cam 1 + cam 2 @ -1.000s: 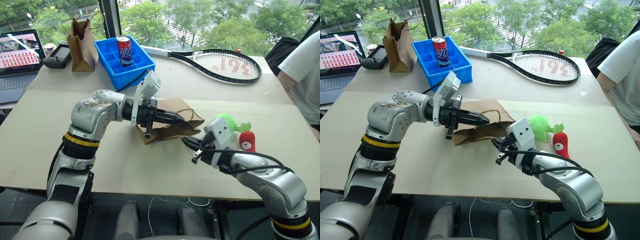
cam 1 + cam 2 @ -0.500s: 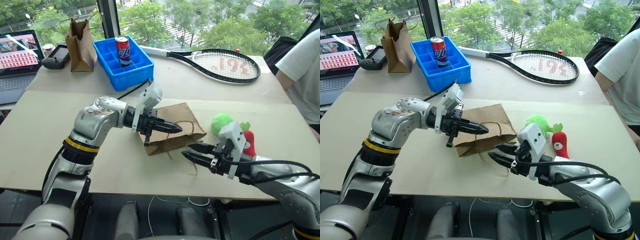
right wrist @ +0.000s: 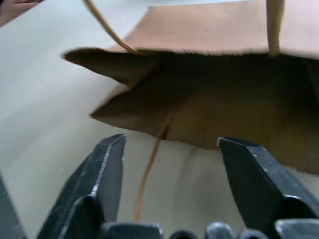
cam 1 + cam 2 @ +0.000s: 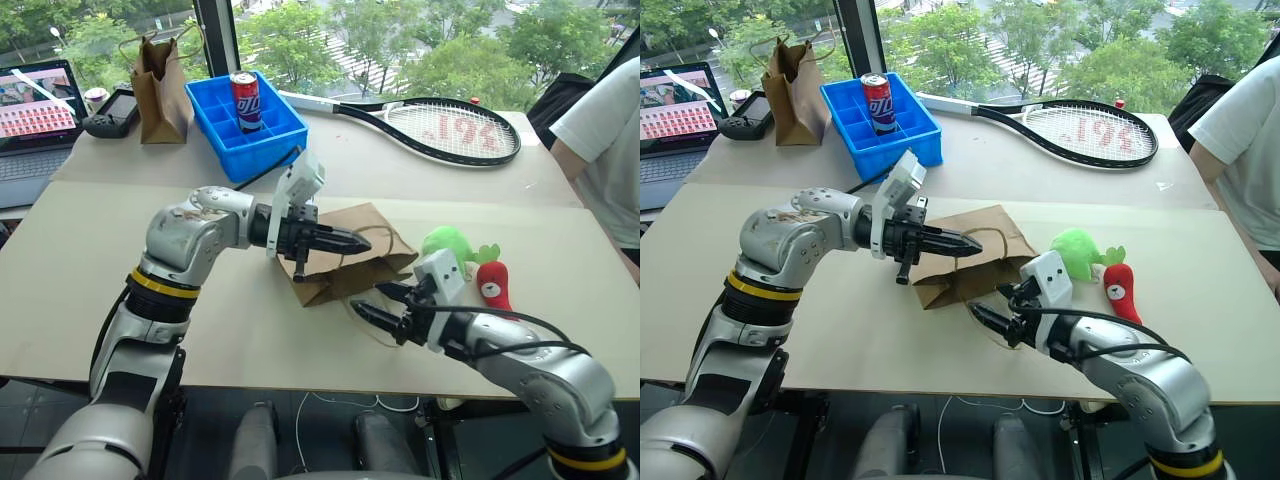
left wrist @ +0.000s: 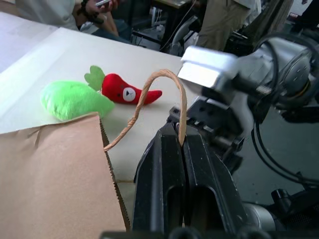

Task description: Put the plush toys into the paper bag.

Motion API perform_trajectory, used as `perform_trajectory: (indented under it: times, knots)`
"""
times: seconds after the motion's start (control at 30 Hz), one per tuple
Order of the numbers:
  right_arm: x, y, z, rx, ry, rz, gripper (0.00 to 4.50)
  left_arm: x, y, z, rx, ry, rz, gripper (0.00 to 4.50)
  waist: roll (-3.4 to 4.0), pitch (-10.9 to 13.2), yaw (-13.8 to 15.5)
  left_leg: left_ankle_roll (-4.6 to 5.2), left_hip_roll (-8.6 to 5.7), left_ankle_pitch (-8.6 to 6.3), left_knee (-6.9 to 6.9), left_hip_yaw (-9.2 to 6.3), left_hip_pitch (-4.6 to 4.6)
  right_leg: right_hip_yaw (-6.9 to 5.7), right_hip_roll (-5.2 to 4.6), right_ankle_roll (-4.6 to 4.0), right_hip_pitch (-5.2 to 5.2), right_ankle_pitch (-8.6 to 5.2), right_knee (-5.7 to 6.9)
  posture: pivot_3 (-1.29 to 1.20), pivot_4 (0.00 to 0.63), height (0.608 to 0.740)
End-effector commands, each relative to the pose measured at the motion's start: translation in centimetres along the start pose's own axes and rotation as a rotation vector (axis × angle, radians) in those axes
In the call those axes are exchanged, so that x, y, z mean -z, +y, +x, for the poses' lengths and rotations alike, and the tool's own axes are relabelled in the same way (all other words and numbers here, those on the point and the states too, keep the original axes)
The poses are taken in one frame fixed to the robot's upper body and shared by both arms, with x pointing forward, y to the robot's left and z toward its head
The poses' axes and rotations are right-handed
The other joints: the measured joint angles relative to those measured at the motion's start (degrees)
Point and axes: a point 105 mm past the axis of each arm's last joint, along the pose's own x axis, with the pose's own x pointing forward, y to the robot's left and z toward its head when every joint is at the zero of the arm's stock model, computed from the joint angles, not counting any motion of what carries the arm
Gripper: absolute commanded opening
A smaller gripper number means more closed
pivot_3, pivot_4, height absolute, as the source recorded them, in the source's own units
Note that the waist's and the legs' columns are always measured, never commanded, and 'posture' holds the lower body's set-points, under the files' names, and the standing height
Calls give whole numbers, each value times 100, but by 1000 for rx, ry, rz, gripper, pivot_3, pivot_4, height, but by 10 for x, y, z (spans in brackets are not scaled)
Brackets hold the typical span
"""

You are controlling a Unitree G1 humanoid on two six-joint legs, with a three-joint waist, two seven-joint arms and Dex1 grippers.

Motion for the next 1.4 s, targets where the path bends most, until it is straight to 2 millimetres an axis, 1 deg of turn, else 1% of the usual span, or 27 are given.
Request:
perform_trajectory:
  times: [0.03,0.07,0.1,0.17,0.2,0.23,0.3,0.43,0.5,0.57,0.63,0.67,0.7,0.77,0.87,1.13,1.4]
  knots:
    - [-18,-12,11,69,-103,-11,1795,-13,-9,0,32,-18,46,0,1,0,-8,0,-1,0,0,0,0,0,0,0,-2,0,1,0,150,736]
    - [-19,-16,14,86,-115,-3,1546,-12,-9,0,32,-18,44,0,1,0,-8,0,0,0,0,0,0,0,0,0,-2,0,1,0,150,736]
    - [-20,-18,18,92,-123,5,1148,-11,-9,1,31,-18,44,0,1,0,-2,0,0,0,0,0,0,0,1,0,-1,0,1,0,150,736]
    - [-20,-24,27,108,-141,20,497,-11,-9,1,32,-20,41,0,1,0,0,0,-1,0,-1,0,0,0,0,1,-1,0,0,0,150,736]
    - [-21,-25,33,105,-148,16,49,-11,-9,2,34,-23,39,0,1,0,-1,0,0,0,-2,0,-1,-1,1,1,0,0,-1,0,150,736]
    - [-22,-25,37,98,-157,18,49,-11,-9,3,34,-24,40,0,2,1,-1,0,0,0,-1,0,-1,-1,1,1,-1,0,0,0,150,736]
    - [-18,-28,47,100,-134,4,49,-14,-7,3,23,-42,34,0,3,1,-2,0,-1,0,-1,0,-1,-1,1,1,-2,0,0,0,150,736]
    - [-1,-34,64,110,-81,-24,49,-22,0,2,-25,-81,34,0,3,2,6,0,-1,0,-1,0,-2,-1,1,1,-1,0,0,0,150,736]
    - [10,-35,73,105,-61,-38,49,-27,1,-1,-38,-101,30,0,3,2,2,0,-1,0,-2,0,-2,-1,1,2,-1,0,0,0,150,736]
    - [17,-34,78,96,-51,-63,49,-29,2,-5,-49,-110,27,0,4,1,-17,-1,-1,0,-2,0,-2,-1,1,2,-3,0,1,0,150,736]
    - [21,-32,81,87,-51,-80,49,-34,4,-10,-70,-120,36,0,4,1,-33,-1,0,0,-3,0,1,-1,3,2,-2,0,2,0,150,736]
    - [23,-31,83,81,-41,-107,49,-45,7,-14,-92,-152,54,0,4,1,-41,-1,0,1,-5,0,3,-1,3,2,-2,0,3,0,150,736]
    - [24,-30,83,79,-39,-122,49,-60,10,-17,-119,-188,91,0,4,1,-40,-2,1,1,-6,0,4,-1,4,2,-2,0,4,0,150,736]
    - [25,-30,83,77,-35,-154,49,-82,9,-22,-141,-227,154,0,4,2,-30,-4,1,2,-6,0,4,-1,4,2,-2,1,5,0,150,736]
    - [23,-31,81,92,-33,-202,49,-101,2,-25,-136,-242,210,0,4,1,-28,-6,0,3,-6,-1,3,-2,3,3,-1,0,2,0,150,736]
    - [10,-33,76,114,-39,-321,49,-121,-7,-27,-143,-245,285,0,7,0,-18,-14,-1,7,-23,0,13,-2,4,3,1,0,3,0,150,736]
    - [11,-37,73,122,-17,-357,49,-143,-6,-39,-210,-292,351,0,7,0,-6,-15,-1,8,-23,0,9,-2,3,3,-2,0,2,0,150,736]
